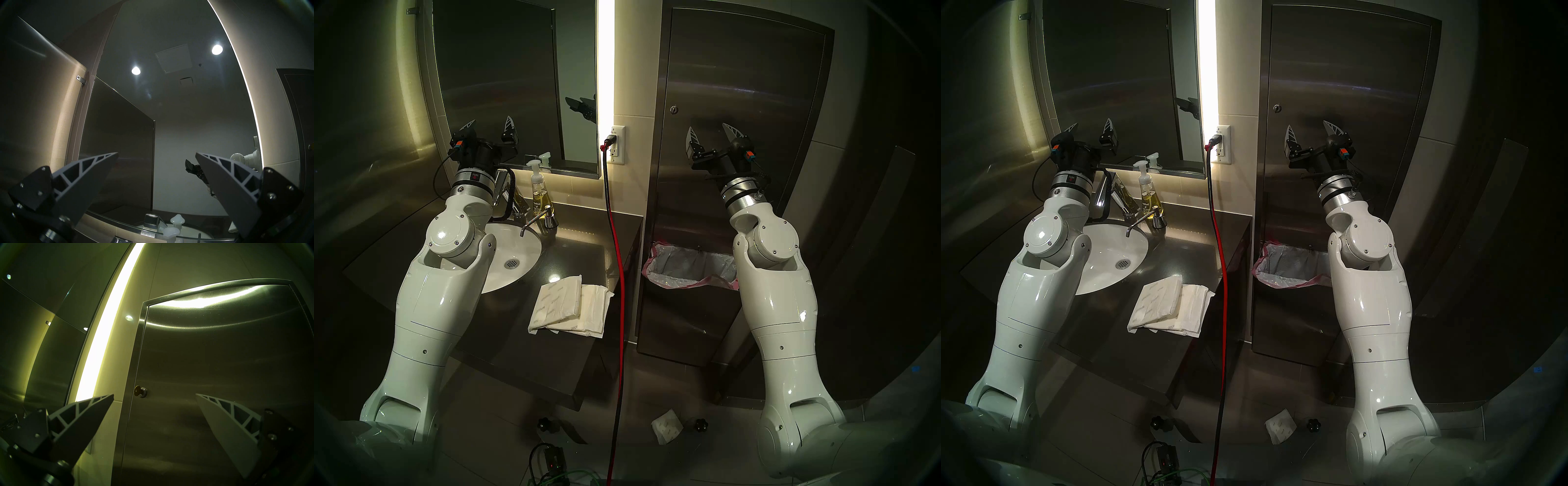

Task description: Twist key and open towel dispenser

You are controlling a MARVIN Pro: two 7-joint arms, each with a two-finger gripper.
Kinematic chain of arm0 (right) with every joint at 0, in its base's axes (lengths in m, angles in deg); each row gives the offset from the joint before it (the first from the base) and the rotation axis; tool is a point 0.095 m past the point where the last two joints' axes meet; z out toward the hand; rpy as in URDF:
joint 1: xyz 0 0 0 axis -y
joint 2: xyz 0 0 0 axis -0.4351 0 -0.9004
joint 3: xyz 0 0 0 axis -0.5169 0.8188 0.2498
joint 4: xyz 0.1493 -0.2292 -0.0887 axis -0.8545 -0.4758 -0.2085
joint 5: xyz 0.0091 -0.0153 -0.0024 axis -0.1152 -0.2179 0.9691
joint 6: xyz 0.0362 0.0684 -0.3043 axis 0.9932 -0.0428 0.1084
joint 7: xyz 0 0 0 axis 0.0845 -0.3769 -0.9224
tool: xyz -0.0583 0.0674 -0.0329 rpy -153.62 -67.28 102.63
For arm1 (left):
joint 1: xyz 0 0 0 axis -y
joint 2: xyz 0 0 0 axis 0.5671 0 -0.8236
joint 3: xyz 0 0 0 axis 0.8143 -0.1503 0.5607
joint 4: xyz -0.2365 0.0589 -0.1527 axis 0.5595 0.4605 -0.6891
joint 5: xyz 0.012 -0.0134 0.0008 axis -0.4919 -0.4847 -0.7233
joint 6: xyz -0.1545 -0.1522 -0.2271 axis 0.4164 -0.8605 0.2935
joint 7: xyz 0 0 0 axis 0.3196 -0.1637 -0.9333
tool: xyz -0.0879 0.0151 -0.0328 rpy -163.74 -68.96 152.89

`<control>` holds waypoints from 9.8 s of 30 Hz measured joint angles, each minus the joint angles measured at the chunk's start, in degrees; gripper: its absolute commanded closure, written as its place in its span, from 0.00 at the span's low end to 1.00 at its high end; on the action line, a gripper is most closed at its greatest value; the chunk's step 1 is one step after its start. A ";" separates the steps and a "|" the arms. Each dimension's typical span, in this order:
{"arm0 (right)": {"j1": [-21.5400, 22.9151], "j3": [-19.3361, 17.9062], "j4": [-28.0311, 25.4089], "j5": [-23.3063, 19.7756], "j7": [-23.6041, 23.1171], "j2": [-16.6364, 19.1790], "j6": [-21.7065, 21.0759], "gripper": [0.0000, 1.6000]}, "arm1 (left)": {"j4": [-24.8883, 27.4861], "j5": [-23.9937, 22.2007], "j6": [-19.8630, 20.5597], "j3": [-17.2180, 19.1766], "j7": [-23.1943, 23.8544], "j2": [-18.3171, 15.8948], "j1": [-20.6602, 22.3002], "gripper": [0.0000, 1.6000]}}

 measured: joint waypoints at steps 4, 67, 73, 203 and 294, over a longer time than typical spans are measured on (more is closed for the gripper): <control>-0.01 0.00 0.01 0.00 0.00 0.00 0.00 0.00 | -0.01 0.00 0.00 0.00 -0.01 -0.02 -0.02 0.00; 7.84 6.43 10.86 6.55 13.21 -9.70 9.70 0.00 | -0.03 -0.05 0.00 -0.06 -0.14 -0.16 -0.09 0.00; 9.22 7.33 13.95 8.19 15.80 -11.08 10.85 0.00 | -0.03 -0.05 0.00 -0.06 -0.14 -0.16 -0.09 0.00; 30.09 6.31 53.04 12.12 24.36 -14.20 28.49 0.48 | -0.05 -0.14 0.00 -0.16 -0.25 -0.27 -0.11 0.00; 29.54 3.43 50.04 7.82 20.45 -13.66 29.72 0.67 | -0.05 -0.20 -0.01 -0.21 -0.30 -0.32 -0.11 0.00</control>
